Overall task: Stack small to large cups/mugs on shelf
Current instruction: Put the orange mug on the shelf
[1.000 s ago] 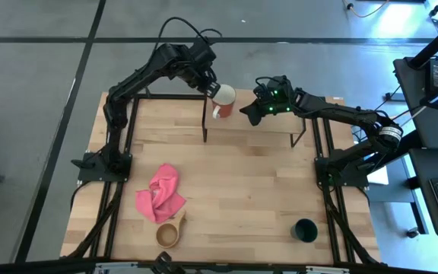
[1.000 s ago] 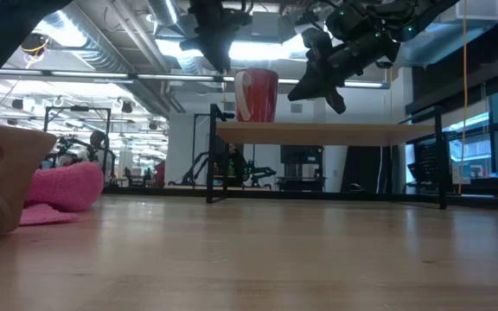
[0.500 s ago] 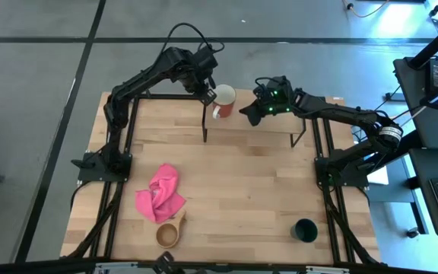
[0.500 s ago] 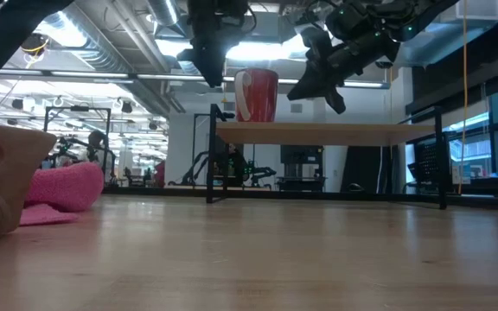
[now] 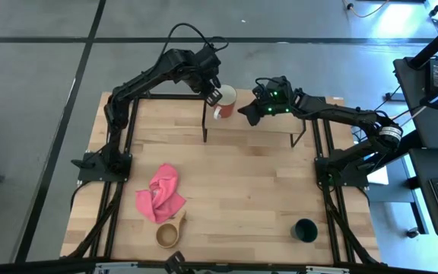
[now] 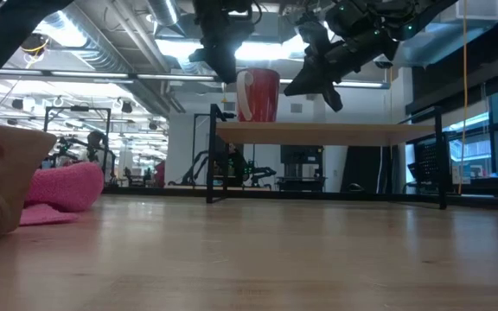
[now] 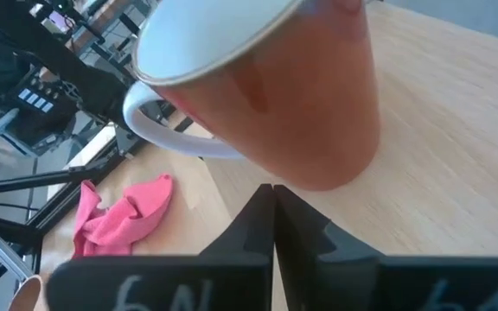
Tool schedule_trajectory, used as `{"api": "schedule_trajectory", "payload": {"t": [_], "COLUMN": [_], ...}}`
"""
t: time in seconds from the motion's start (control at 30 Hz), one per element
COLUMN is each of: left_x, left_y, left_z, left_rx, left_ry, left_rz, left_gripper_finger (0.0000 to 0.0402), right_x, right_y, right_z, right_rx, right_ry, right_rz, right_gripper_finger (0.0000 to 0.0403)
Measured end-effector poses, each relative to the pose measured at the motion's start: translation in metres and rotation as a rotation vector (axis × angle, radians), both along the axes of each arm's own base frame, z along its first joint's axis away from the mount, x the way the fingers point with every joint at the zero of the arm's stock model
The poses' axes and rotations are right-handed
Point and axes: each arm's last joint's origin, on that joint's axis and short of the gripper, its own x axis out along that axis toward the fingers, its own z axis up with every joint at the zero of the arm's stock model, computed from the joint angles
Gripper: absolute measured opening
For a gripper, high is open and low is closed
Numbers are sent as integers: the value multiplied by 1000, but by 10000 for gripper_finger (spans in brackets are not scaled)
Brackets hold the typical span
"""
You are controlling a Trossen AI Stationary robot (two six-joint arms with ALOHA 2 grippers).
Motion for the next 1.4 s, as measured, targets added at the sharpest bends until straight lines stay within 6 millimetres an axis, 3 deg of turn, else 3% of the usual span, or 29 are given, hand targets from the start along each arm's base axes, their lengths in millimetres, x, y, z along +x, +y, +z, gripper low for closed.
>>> {"api": "schedule_trajectory", "payload": {"t": [0.5, 1.4], "left_x": [7, 9], "left_y": [-15, -21], "left_z": [0, -1], "left_rx": [-9, -21], "left_ry": [3, 13], "left_rz": [-37, -34], "left_gripper_finger": [62, 55], "right_x": [1, -3], "right_y": [-3, -11], "right_z": [4, 4], "right_rx": [-33, -59], "right_ry": [-37, -28], "right_rz": [-20, -91], "right_gripper_finger": [11, 12]}}
